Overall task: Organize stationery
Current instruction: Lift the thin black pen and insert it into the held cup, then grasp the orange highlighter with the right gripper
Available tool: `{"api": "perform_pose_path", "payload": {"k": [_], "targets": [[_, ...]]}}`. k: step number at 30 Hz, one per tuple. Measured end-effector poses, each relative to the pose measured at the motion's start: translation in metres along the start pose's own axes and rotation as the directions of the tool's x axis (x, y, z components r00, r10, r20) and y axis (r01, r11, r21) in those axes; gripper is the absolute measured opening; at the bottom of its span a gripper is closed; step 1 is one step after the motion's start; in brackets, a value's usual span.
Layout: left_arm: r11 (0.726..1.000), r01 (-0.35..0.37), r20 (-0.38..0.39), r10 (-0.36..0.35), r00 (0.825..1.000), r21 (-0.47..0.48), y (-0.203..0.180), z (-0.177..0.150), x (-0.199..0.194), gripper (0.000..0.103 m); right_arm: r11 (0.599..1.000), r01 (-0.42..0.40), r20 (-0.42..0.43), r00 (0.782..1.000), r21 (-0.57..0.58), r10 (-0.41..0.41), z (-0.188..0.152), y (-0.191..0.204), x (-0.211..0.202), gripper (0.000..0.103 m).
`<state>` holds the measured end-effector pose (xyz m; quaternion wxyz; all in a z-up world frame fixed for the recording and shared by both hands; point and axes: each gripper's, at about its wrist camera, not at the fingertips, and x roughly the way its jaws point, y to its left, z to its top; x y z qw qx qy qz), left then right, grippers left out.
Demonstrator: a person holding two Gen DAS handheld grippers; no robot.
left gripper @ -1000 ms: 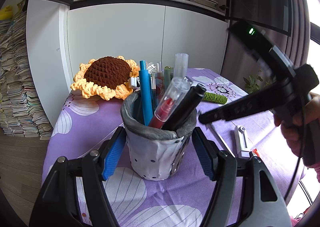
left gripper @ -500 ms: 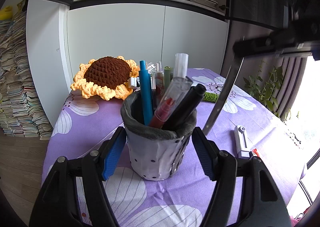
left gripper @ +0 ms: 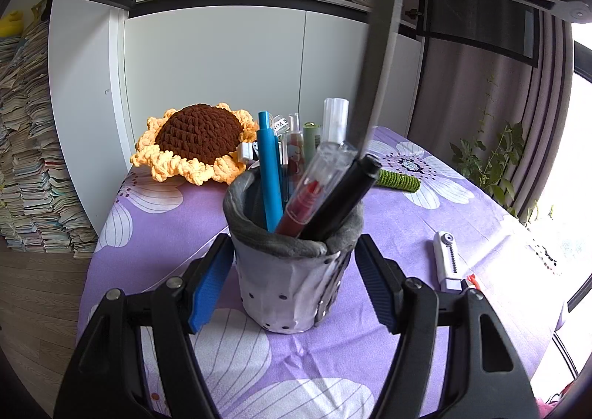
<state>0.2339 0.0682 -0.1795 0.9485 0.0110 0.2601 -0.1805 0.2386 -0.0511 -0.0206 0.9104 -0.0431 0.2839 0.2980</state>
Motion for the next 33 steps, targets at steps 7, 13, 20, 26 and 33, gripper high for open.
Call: {"api": "perform_pose_path", "payload": {"k": [7, 13, 20, 26, 33], "targets": [[1.000, 0.002, -0.005, -0.002, 1.000, -0.003, 0.000, -0.001, 0.000, 0.067, 1.000, -0.030, -0.007, 1.000, 0.006, 0.030, 0.006, 0.003, 0.031, 0.011], [1.000, 0.002, -0.005, -0.002, 1.000, -0.002, 0.000, -0.001, 0.000, 0.067, 0.999, -0.042, -0.082, 0.996, 0.011, 0.043, -0.008, 0.003, 0.060, 0.011], [1.000, 0.002, -0.005, -0.002, 1.000, -0.002, 0.000, -0.001, 0.001, 0.067, 0.997, -0.069, -0.187, 0.980, 0.040, 0.075, -0.025, -0.003, 0.081, 0.011], [1.000, 0.006, -0.008, -0.006, 1.000, -0.003, 0.000, -0.001, 0.001, 0.067, 0.992, -0.072, -0.210, 0.973, 0.100, 0.092, -0.027, -0.019, 0.068, 0.011], [1.000, 0.006, -0.012, -0.006, 1.000, -0.005, 0.000, -0.001, 0.001, 0.067, 0.985, -0.002, -0.187, 0.982, 0.171, 0.034, -0.041, -0.052, 0.028, 0.012]]}}
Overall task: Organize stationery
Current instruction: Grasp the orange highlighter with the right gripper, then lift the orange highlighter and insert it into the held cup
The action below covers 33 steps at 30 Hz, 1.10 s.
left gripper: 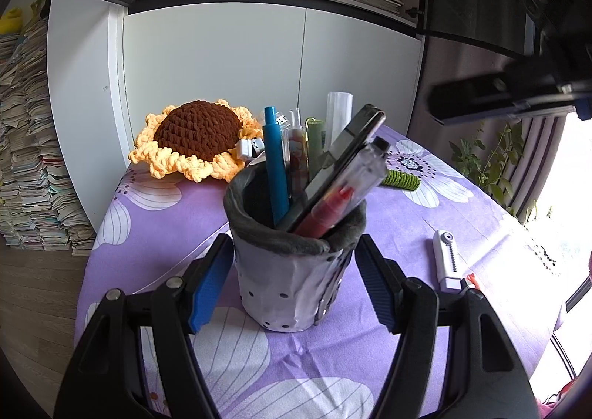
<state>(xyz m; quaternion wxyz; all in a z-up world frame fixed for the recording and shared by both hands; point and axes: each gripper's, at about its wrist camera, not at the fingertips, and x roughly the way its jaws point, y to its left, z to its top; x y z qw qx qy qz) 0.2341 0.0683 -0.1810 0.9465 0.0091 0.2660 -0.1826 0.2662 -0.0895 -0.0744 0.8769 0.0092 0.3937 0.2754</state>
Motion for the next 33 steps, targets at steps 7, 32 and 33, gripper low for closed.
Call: {"api": "perform_pose_path", "payload": {"k": [7, 32, 33], "targets": [[1.000, 0.000, 0.002, 0.000, 1.000, 0.001, 0.001, 0.001, 0.000, 0.067, 0.984, 0.145, -0.132, 0.983, 0.105, -0.131, -0.046, -0.050, -0.006, 0.012], [1.000, 0.000, 0.002, 0.000, 1.000, 0.001, 0.001, 0.001, 0.000, 0.067, 0.957, 0.248, -0.355, 0.917, 0.150, -0.182, -0.107, -0.079, 0.047, 0.013], [1.000, 0.000, 0.002, 0.000, 1.000, 0.001, 0.001, 0.001, 0.001, 0.067, 0.957, 0.249, -0.351, 0.918, 0.146, -0.186, -0.107, -0.079, 0.046, 0.013]]}}
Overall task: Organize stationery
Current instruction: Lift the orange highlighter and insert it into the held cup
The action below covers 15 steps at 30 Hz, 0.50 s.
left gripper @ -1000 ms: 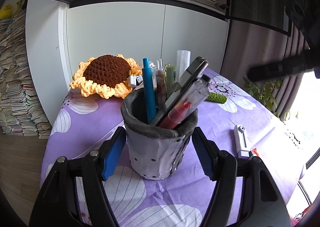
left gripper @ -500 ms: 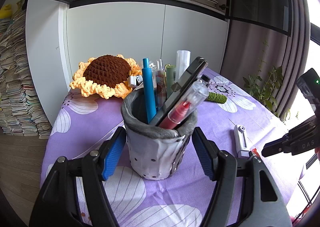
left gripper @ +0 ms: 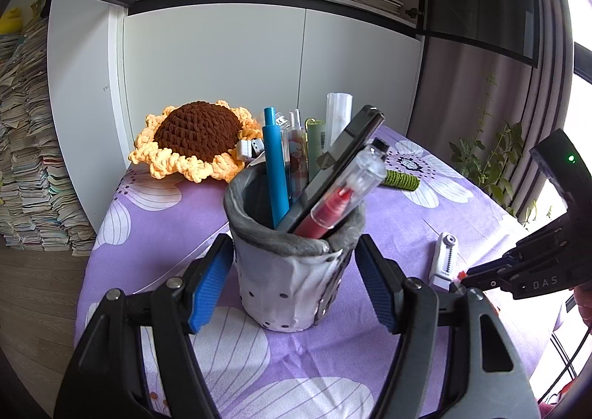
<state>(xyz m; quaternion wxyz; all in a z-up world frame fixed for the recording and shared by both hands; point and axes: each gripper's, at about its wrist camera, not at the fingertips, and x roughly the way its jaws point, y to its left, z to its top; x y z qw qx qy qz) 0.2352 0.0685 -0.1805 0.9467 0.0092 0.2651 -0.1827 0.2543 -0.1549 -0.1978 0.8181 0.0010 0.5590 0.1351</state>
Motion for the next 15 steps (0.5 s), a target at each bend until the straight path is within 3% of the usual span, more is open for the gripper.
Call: {"api": "perform_pose_path", "payload": {"k": [8, 15], "targets": [[1.000, 0.000, 0.000, 0.000, 1.000, 0.000, 0.000, 0.000, 0.000, 0.067, 0.998, -0.036, 0.141, 0.989, -0.049, 0.043, 0.001, 0.015, -0.052, 0.013], [1.000, 0.000, 0.000, 0.000, 1.000, 0.000, 0.000, 0.000, 0.000, 0.067, 0.983, -0.107, 0.325, 0.933, -0.152, 0.152, 0.019, 0.051, -0.108, 0.013]]}}
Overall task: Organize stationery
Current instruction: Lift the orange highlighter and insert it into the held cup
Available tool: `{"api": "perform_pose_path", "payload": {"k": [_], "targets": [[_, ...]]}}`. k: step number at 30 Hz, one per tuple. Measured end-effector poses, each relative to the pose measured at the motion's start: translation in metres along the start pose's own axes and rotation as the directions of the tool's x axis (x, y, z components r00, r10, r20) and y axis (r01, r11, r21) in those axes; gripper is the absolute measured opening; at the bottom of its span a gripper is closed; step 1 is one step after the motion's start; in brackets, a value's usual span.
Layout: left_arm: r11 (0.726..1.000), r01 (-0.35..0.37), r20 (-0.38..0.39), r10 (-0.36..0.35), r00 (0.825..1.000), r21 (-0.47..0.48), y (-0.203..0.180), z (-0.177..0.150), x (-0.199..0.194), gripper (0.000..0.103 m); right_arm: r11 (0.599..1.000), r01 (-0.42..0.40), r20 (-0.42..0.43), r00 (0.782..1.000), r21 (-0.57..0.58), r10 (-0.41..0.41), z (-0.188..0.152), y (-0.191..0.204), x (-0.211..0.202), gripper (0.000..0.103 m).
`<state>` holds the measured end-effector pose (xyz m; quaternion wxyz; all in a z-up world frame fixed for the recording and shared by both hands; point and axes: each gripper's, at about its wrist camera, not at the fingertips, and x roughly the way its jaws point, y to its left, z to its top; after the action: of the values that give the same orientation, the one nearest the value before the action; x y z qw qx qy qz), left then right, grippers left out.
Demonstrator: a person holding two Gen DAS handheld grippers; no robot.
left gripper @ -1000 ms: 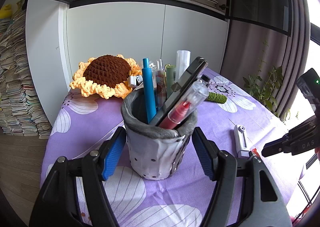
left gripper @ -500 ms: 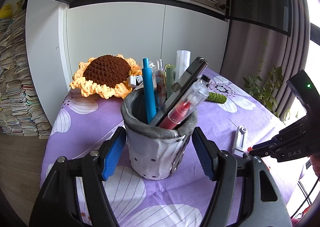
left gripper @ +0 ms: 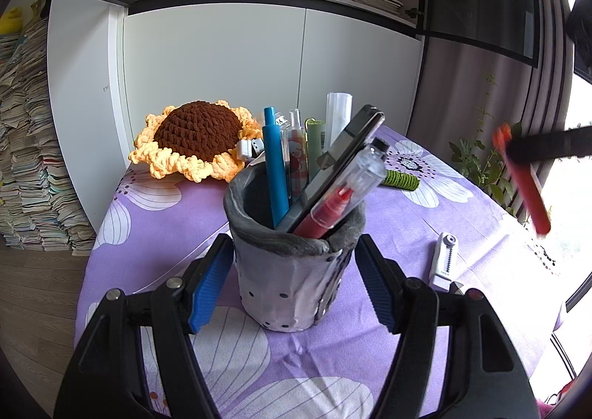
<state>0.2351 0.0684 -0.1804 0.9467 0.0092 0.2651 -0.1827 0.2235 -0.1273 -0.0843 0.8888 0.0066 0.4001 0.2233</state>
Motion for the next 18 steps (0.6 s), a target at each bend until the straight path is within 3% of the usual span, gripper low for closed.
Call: {"api": "perform_pose_path", "payload": {"k": [7, 12, 18], "targets": [[1.000, 0.000, 0.000, 0.000, 1.000, 0.000, 0.000, 0.000, 0.000, 0.067, 0.990, -0.120, 0.146, 0.981, -0.068, 0.129, 0.051, 0.041, -0.006, 0.012], [1.000, 0.000, 0.000, 0.000, 1.000, 0.000, 0.000, 0.000, 0.000, 0.068, 0.978, -0.184, 0.132, 0.972, -0.102, 0.197, 0.072, 0.063, 0.026, 0.012], [1.000, 0.000, -0.001, 0.000, 1.000, 0.000, 0.000, 0.000, 0.000, 0.068, 0.973, -0.221, 0.133, 0.965, -0.065, 0.228, 0.075, 0.060, 0.062, 0.013]]}}
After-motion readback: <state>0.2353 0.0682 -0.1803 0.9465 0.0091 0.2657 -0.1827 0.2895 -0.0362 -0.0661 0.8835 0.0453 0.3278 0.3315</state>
